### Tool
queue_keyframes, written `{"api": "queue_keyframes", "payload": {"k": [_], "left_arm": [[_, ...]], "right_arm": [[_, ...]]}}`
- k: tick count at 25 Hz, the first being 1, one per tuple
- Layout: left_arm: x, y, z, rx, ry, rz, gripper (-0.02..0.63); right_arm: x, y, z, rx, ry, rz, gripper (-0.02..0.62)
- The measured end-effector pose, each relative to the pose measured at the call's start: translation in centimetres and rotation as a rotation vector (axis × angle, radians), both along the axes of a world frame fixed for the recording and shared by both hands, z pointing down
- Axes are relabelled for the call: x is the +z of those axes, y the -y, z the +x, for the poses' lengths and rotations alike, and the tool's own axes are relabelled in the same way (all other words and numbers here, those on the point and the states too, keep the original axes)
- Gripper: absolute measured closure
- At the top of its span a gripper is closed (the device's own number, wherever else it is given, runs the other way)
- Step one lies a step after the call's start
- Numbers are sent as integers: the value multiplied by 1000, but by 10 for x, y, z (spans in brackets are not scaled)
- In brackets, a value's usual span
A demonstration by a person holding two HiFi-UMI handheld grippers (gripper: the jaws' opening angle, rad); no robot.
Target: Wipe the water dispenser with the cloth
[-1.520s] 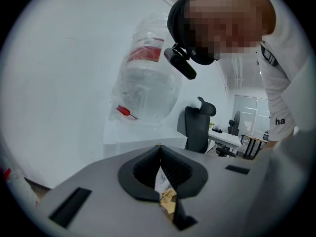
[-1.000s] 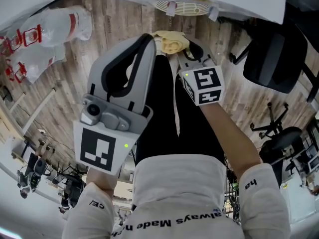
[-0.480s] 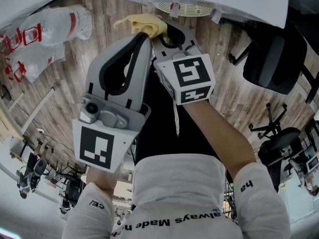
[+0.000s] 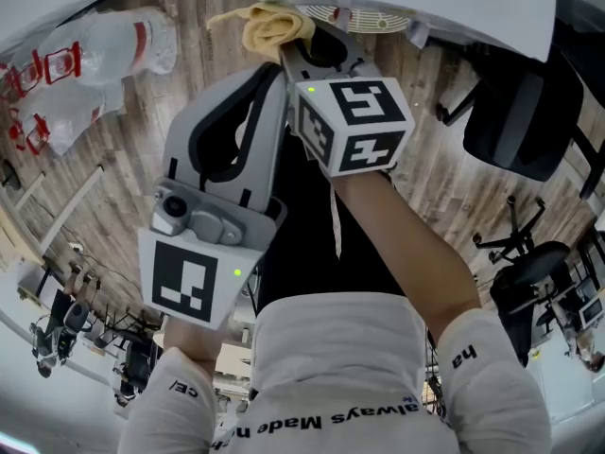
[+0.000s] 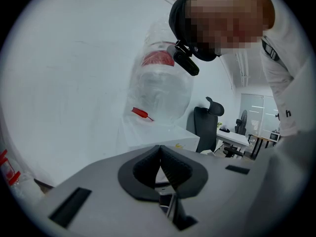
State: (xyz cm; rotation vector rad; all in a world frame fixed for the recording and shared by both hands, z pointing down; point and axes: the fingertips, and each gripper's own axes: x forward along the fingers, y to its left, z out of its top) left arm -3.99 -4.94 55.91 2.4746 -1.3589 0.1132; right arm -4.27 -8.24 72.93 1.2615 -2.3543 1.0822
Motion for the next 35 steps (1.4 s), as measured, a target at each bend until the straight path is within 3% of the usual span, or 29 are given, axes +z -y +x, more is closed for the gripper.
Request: {"api": "queue_keyframes", "payload": {"k": [15, 27, 35], "left_arm": [[4, 3, -18, -6, -8, -10, 586], [9, 4, -28, 3, -8, -17, 586], [16, 5, -35, 0, -12, -29, 586]], "right_arm": [[24, 9, -9, 54, -36, -19, 534], [58, 6, -4, 162, -26, -83, 534], [80, 6, 3, 158, -80, -67, 534]]}}
